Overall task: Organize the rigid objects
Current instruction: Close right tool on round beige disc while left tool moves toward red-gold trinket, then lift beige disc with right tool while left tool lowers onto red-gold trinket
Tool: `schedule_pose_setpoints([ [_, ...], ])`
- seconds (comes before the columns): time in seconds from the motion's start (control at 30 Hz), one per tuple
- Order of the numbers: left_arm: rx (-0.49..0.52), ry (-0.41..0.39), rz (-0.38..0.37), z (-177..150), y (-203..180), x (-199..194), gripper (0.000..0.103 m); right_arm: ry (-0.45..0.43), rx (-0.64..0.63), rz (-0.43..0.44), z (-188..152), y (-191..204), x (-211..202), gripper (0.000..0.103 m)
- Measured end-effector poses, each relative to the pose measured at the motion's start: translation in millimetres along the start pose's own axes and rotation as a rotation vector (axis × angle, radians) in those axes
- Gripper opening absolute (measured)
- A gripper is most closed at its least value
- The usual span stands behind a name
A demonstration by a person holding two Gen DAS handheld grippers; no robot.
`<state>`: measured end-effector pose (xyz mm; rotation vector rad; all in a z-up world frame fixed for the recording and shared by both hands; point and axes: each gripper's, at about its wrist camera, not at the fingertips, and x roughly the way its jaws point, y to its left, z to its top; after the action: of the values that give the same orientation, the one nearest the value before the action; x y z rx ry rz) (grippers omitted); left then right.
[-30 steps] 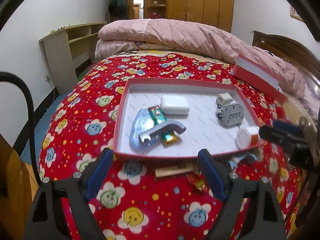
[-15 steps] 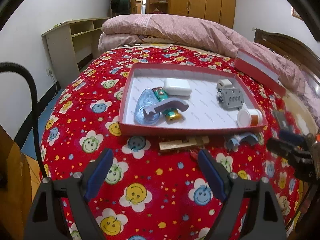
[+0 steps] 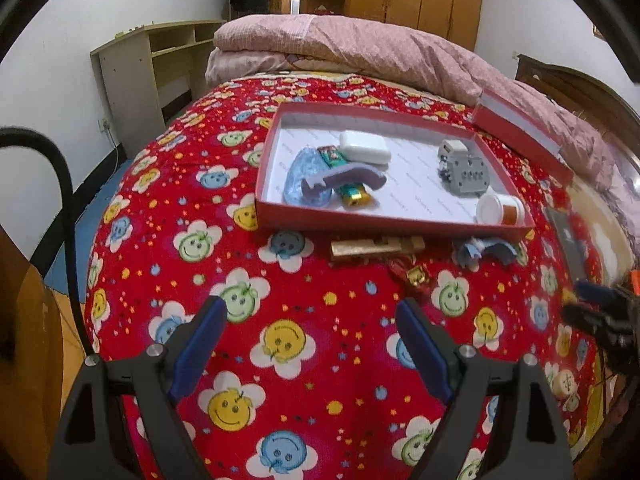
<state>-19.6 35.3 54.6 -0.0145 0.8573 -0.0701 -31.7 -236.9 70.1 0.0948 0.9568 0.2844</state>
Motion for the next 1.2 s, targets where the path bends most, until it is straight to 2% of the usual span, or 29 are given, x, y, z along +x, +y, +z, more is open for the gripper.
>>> schedule_pose_setpoints([
  [0.33,0.033,0.014,0.005,-13,-15,1,0.089,0.095,-0.180,0.003,-51,9,-15,0.078],
  [0.5,0.048,0.015,0.008,-15,-20,-1,0.089,0.123,-0.221,-0.007,-63,6,-15,0.065],
  [0.57,0.050,0.018,0.009,-16,-21,0,0.089,0.138,-0.240,-0.001,-68,7,-13,0.054],
  [0.63,0.053,0.022,0.008,-17,-23,0,0.089,0.150,-0.249,0.008,-71,8,-11,0.048],
  [0.73,0.056,0.023,-0.001,-18,-24,1,0.089,0.148,-0.258,0.001,-75,10,-9,0.041],
  [0.83,0.057,0.020,-0.011,-18,-26,0,0.089,0.138,-0.267,-0.012,-78,12,-9,0.041],
  [0.93,0.059,0.019,-0.024,-19,-29,1,0.089,0.121,-0.267,-0.023,-81,14,-9,0.032],
  [1.2,0.086,0.024,-0.036,-14,-44,10,0.089,0.061,-0.310,-0.038,-67,32,0,0.032],
])
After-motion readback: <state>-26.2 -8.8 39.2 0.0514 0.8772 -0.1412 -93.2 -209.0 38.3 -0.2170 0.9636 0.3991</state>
